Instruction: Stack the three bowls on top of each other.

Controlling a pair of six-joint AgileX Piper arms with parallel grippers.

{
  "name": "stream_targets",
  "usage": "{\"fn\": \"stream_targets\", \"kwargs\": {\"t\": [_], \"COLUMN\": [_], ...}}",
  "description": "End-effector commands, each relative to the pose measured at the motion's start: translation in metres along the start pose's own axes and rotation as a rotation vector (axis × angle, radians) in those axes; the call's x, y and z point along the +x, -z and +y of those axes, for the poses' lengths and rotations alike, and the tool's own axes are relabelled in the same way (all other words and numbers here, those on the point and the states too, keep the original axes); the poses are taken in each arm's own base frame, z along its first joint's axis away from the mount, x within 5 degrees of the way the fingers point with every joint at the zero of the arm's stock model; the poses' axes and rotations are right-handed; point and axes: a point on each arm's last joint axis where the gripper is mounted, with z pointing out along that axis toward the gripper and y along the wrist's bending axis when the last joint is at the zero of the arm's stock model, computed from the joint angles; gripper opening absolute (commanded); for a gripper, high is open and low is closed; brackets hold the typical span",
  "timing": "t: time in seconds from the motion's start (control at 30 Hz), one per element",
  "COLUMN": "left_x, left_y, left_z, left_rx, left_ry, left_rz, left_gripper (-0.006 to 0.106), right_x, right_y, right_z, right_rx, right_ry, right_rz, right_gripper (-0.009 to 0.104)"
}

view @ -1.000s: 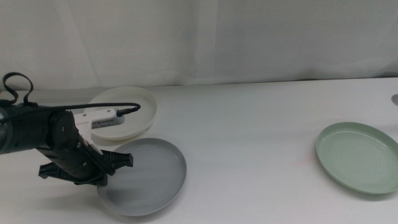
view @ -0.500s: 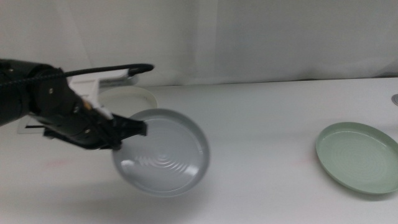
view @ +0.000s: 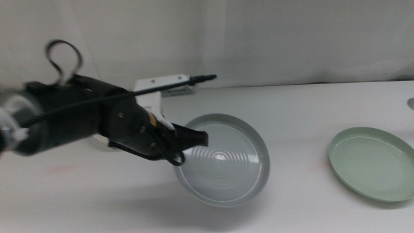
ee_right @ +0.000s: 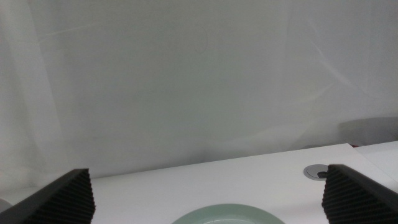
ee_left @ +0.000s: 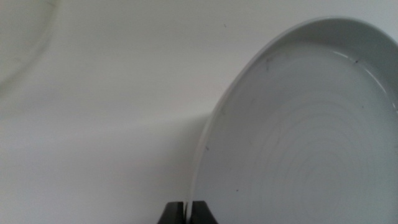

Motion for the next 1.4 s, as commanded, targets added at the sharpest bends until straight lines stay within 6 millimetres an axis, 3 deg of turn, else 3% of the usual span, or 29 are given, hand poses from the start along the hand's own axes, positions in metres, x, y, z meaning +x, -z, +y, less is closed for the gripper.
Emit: {"fn": "stream_targets", "kwargs": {"t": [0.0,0.17,0.4,0.57,0.67,0.73,0.83,0.87,1.03,1.23,1.37], "left_x": [0.000,0.006,0.018,0.017,0.017,0.017,0.017,0.016,0.003,-0.020,-0.023], "left_y": [-0.015,-0.048,-0.078,-0.078,-0.078,-0.078,-0.077,-0.074,-0.047,0.024,0.078], "left_z": [-0.008,-0.012,-0.006,-0.007,-0.007,-0.007,-0.007,-0.007,-0.011,-0.004,0.021], "left_rx": [0.022,0.019,-0.021,-0.020,-0.020,-0.020,-0.020,-0.017,-0.004,-0.088,-0.203], "left_ry": [0.024,0.054,0.054,0.051,0.043,0.043,0.040,0.038,-0.019,-0.147,-0.146], "left_rz": [-0.012,0.017,0.096,0.094,0.094,0.094,0.094,0.090,0.009,-0.105,-0.143], "left_gripper": [-0.003,-0.003,-0.003,-0.003,0.017,0.036,0.082,0.093,0.093,0.093,0.093], "right_x": [0.012,0.012,0.012,0.012,0.012,0.012,0.012,0.012,0.012,0.012,0.012], "right_y": [-0.001,-0.001,-0.001,-0.001,-0.001,-0.001,-0.001,-0.001,-0.001,-0.001,-0.001], "right_z": [-0.002,-0.002,-0.002,-0.002,-0.002,-0.002,-0.002,-0.002,-0.002,-0.002,-0.002], "right_rx": [0.007,0.007,0.007,0.007,0.007,0.007,0.007,0.007,0.007,0.007,0.007], "right_ry": [0.018,0.018,0.018,0.018,0.018,0.018,0.018,0.018,0.018,0.018,0.018], "right_rz": [0.024,0.024,0.024,0.024,0.024,0.024,0.024,0.024,0.024,0.024,0.024], "right_gripper": [0.103,0.103,0.103,0.103,0.103,0.103,0.103,0.103,0.103,0.103,0.103]}}
